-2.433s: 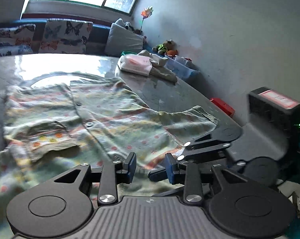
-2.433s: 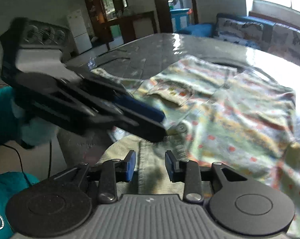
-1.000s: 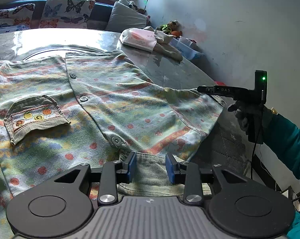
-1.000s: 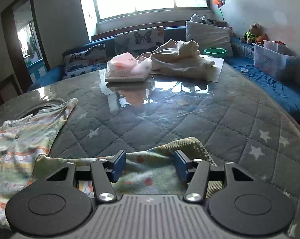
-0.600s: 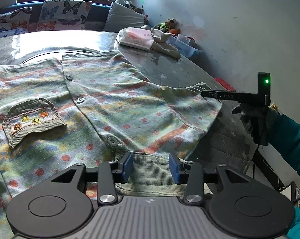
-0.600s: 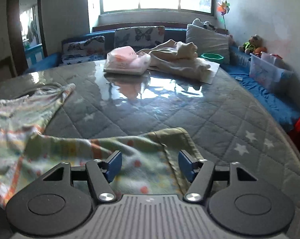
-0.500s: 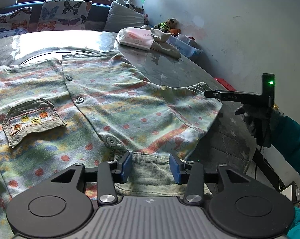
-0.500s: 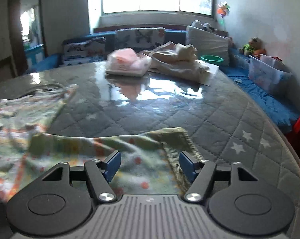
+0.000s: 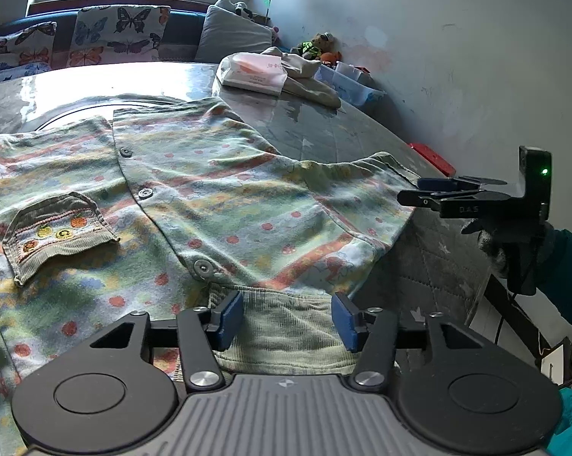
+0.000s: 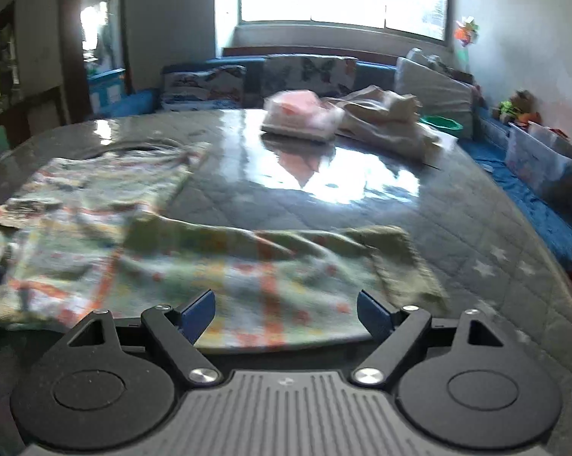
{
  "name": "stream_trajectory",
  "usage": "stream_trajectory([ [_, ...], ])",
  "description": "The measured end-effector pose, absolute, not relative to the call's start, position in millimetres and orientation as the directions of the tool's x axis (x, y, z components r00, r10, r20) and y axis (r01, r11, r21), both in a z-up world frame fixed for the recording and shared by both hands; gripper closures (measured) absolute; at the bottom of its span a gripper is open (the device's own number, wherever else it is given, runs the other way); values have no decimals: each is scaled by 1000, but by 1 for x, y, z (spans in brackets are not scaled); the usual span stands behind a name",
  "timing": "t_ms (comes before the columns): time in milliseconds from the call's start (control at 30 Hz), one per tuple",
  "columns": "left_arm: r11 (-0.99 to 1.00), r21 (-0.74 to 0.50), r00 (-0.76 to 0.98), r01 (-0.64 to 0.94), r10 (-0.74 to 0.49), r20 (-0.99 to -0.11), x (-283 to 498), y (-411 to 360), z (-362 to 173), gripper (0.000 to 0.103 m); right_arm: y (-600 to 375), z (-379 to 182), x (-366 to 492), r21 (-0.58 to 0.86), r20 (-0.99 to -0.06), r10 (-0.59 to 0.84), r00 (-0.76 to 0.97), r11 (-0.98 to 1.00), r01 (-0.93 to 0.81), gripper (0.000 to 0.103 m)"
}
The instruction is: Fold clothes
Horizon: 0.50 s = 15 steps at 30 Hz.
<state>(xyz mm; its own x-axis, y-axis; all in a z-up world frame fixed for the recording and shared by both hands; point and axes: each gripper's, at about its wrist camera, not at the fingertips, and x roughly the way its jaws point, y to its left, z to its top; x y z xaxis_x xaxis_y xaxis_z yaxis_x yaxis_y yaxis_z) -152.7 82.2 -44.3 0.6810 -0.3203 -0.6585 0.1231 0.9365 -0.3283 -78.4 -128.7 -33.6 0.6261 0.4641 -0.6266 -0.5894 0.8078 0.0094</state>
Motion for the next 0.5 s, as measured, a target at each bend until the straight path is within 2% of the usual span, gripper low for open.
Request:
stream_trajectory([
  [133,939,-320,680,123,-314,-662,-153,80,-43,46,-108,-38,-87,40,-636,524,566,755,-654,17],
  [300,940,-318,679,123,-313,-664,-154,78,-40,46,-105,-44,-91,21,-653,512,559,750,-661,17],
  [400,941,-311,681,137,-317,-660,-153,74,-37,45,-120,-37,-86,23,-630,489,604,789,-614,17],
  [500,940,-307,689,148,-321,-650,-150,71,-33,45,-144,-35,-69,13,-620,401,674,864,-503,17],
])
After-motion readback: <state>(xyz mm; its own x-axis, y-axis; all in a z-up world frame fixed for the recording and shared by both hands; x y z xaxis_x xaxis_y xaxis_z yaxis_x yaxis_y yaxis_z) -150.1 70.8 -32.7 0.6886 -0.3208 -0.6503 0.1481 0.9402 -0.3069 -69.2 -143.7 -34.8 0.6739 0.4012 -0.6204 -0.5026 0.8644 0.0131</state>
